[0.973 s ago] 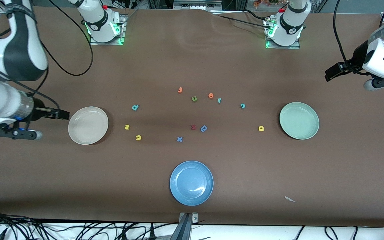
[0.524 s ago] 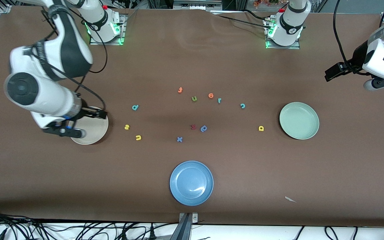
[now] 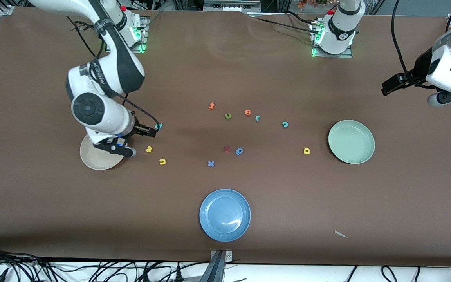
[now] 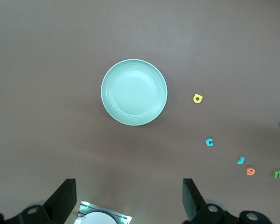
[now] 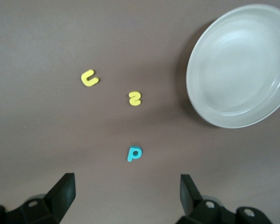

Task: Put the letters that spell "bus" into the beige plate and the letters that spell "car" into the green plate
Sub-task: 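Move the right gripper over the cyan letter p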

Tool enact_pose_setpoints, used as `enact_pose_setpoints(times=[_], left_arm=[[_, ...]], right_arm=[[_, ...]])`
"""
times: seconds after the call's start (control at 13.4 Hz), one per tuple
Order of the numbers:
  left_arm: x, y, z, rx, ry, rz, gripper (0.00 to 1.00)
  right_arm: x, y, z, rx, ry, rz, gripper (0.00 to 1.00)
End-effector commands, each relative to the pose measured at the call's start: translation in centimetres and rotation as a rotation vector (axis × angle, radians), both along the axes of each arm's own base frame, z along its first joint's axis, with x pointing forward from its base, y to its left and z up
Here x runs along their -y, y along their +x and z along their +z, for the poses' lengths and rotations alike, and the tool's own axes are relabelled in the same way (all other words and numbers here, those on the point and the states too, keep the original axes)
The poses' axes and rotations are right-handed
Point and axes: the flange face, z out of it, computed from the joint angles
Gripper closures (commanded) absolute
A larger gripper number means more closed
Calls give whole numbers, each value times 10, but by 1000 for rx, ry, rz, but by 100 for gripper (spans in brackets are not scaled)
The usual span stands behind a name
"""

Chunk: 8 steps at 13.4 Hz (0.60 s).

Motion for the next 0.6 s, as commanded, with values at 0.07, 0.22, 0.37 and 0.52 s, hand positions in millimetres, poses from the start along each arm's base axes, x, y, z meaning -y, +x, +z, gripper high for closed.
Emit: enact_pose_setpoints(times=[0.07,0.22,0.37,0.52], left_arm=[[-1,2,7,-6,-15,2,0],[-1,2,7,-6,-15,2,0],[-1,2,7,-6,-15,0,0],[-1,2,7,-6,-15,0,0]], right_arm=[[-3,-39,-24,8,10,-21,1],[-8,-47,-35,3,11,-7,1],[-8,-57,-51,-3,13,9,1],[-2,-71,-71,29,26,4,1]])
